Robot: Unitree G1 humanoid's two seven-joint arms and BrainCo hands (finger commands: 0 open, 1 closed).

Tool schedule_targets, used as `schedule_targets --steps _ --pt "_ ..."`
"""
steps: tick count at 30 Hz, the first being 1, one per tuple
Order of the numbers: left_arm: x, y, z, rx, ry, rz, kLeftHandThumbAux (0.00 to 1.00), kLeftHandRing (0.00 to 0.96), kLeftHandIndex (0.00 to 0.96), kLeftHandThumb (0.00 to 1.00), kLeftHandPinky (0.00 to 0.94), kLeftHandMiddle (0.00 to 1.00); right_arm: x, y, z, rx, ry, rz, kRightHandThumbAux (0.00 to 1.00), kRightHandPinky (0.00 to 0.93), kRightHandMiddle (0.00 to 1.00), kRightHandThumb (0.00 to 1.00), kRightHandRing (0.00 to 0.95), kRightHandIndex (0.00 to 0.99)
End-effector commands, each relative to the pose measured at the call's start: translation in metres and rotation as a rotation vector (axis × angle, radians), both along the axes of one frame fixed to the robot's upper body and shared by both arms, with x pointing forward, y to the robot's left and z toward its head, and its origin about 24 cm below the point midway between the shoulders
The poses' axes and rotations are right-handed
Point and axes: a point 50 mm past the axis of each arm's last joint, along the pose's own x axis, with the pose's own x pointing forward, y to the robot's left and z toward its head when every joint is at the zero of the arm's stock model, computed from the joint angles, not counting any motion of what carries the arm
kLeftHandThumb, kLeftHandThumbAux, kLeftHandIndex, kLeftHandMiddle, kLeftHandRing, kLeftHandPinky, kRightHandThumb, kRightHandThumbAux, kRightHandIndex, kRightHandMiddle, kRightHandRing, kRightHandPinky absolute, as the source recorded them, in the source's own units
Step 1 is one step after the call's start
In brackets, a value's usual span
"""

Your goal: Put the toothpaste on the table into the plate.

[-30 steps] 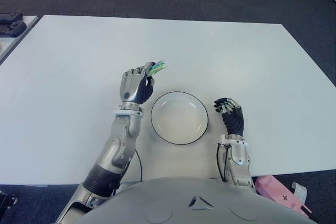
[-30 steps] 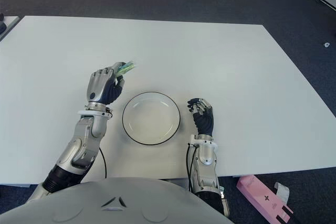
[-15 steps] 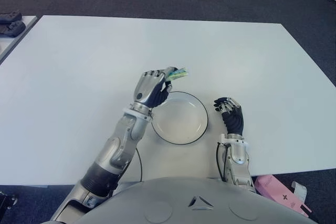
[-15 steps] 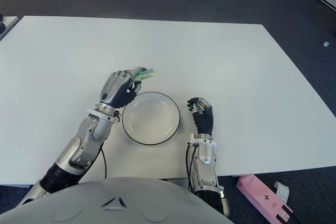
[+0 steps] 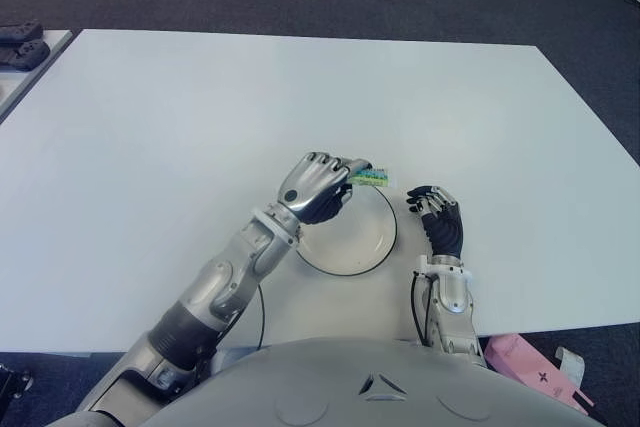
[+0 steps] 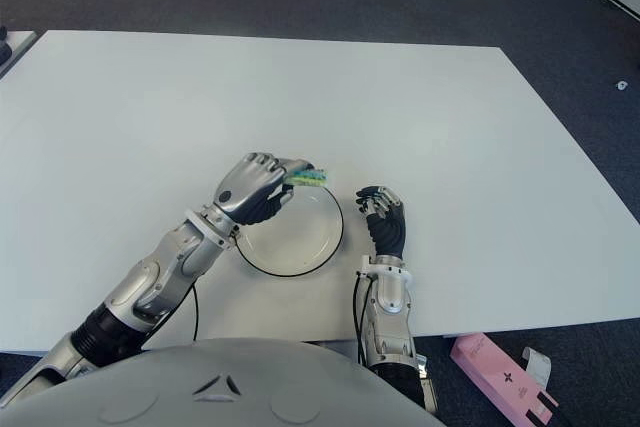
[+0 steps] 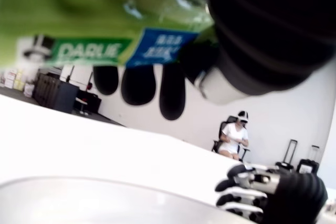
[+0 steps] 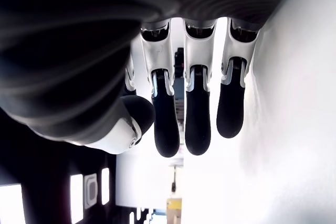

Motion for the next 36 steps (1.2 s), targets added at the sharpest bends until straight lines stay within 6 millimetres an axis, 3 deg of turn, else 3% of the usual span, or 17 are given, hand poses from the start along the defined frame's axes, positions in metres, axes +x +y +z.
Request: schedule_targets --steps 1,9,24,25,26,28,31,36 --pt "-0.010 -0.007 -0.018 0.063 0.135 -0.063 0.702 0.892 0.442 0.717 0.884 0.897 -0.003 0.001 -0.005 0.010 0.034 -0.006 0.725 0.477 0.485 0.707 0.477 0.426" --pt "-0.015 -0.007 -0.033 0.130 0.291 -0.090 0.703 0.869 0.443 0.715 0.866 0.858 -0.005 0.002 -0.005 0.022 0.039 -0.016 0.725 0.479 0.485 0.707 0.477 0.427" --pt "-0.018 -0.001 -0.036 0.140 0.288 -0.104 0.709 0.797 0.435 0.691 0.777 0.796 -0.005 0.001 -0.006 0.006 0.050 -0.014 0.725 0.472 0.483 0.706 0.472 0.427" --pt "-0.018 0.000 -0.036 0.138 0.290 -0.105 0.672 0.716 0.396 0.524 0.721 0.684 -0.005 0.001 -0.006 0.005 0.049 -0.013 0.725 0.470 0.482 0.706 0.470 0.427" --pt "-0.018 0.001 -0.035 0.138 0.291 -0.108 0.660 0.686 0.382 0.462 0.701 0.643 -0.005 0.001 -0.006 0.004 0.049 -0.012 0.725 0.469 0.482 0.706 0.470 0.427" --pt "-0.018 0.003 -0.034 0.142 0.293 -0.114 0.562 0.397 0.168 0.254 0.477 0.332 -0.005 0.001 -0.006 0.003 0.050 -0.011 0.725 0.471 0.483 0.706 0.470 0.427" --pt "-0.017 0.003 -0.033 0.153 0.296 -0.124 0.503 0.218 0.054 0.143 0.318 0.144 -0.005 0.001 -0.006 0.004 0.051 -0.011 0.725 0.472 0.484 0.706 0.470 0.427" --pt "-0.017 0.004 -0.030 0.167 0.273 -0.130 0.443 0.093 0.009 0.085 0.198 0.024 -0.005 0.001 -0.006 0.004 0.053 -0.012 0.725 0.468 0.486 0.706 0.471 0.428"
